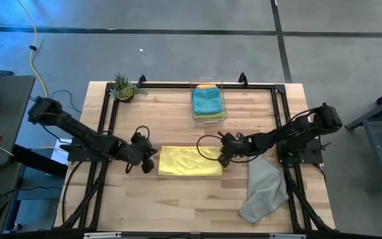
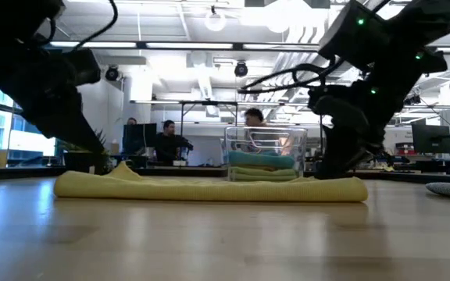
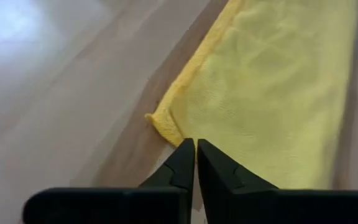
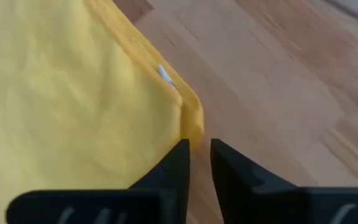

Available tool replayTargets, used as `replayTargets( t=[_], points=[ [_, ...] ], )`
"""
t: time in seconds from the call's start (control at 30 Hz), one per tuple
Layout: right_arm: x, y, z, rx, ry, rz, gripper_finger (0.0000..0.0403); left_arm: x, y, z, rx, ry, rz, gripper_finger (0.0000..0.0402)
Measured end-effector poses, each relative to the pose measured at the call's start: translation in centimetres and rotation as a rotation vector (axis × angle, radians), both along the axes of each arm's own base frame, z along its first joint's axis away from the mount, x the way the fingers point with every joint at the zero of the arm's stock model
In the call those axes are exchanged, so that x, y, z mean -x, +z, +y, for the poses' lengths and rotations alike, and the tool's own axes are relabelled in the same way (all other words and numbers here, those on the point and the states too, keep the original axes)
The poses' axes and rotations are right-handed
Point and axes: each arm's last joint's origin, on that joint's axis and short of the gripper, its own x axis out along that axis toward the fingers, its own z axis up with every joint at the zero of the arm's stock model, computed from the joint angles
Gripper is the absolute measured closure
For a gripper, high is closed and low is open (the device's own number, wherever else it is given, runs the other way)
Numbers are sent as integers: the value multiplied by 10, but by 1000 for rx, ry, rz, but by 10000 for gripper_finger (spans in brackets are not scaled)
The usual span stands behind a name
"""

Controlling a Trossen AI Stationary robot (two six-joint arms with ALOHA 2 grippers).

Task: Fold microfiber towels
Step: Fold the yellow microfiber cloth

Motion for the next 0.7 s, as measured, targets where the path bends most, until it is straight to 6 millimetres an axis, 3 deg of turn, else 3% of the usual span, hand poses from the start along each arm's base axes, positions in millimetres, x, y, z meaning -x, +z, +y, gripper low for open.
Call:
replayTargets(
  t=[0.37, 0.7],
  points=[
    [-4, 2, 0, -67, -80, -87, 248, -3, 1, 14, 6, -9, -45, 358],
    [-5, 3, 1, -108, -85, -108, 246, -4, 2, 16, 8, -25, -44, 355]
  ],
)
